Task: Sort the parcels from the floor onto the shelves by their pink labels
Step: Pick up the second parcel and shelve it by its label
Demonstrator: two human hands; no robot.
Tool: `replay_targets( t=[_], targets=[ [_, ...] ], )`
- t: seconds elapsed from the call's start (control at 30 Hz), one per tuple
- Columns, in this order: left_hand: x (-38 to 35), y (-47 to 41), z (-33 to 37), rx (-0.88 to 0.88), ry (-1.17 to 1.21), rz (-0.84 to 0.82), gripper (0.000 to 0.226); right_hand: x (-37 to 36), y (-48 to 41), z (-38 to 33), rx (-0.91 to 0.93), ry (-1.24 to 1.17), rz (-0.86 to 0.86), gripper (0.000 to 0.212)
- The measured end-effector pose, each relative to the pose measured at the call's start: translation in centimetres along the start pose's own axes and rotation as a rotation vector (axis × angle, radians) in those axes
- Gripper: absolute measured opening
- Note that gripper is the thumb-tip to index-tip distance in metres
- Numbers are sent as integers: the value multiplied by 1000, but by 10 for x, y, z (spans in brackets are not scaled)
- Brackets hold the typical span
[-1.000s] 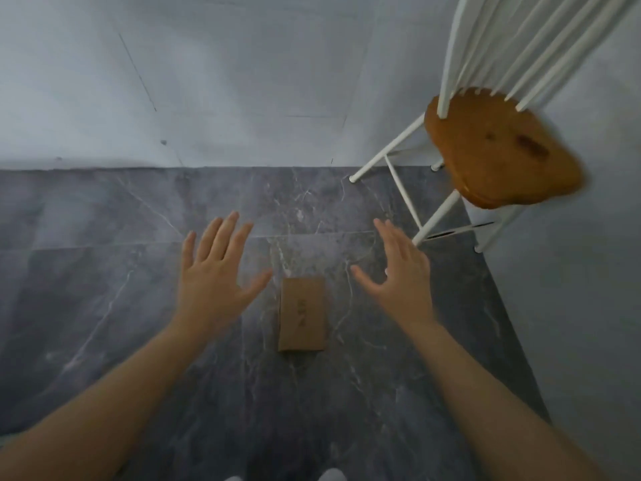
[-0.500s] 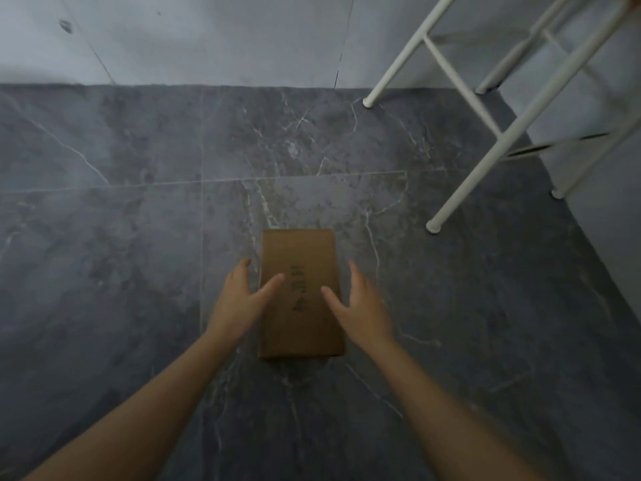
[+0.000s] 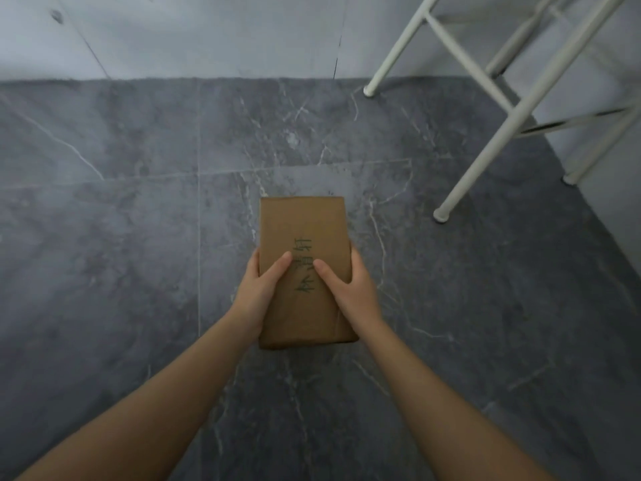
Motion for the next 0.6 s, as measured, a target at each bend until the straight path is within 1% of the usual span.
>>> replay_targets(
  t=[0.1,0.17,0.37,0.47,0.6],
  targets=[
    [-16,42,50,-55,24,-22,55,20,8,-64,59,8,5,72],
    [-26,88,103,-102,39,-19,54,42,19,-132,110,25,10,72],
    [-55,261,308,-329,45,12,51,108,61,-390,327,87,37,74],
    [-68,356,417,-459,31,-13,54,139,88,-526,446,78,67,73],
    [-83,480,545,-637,20,-32,50,184,129,-689,599,52,124,74]
  ],
)
Point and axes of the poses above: each hand's wrist, its own y-axis away from the middle knuckle, its own x-axis out of the back of the hand, z = x × y, the point moved 6 cm from there along -y, towards the middle knuckle, and after that the axes turned 8 degrees about x, right-handed, at the moved point
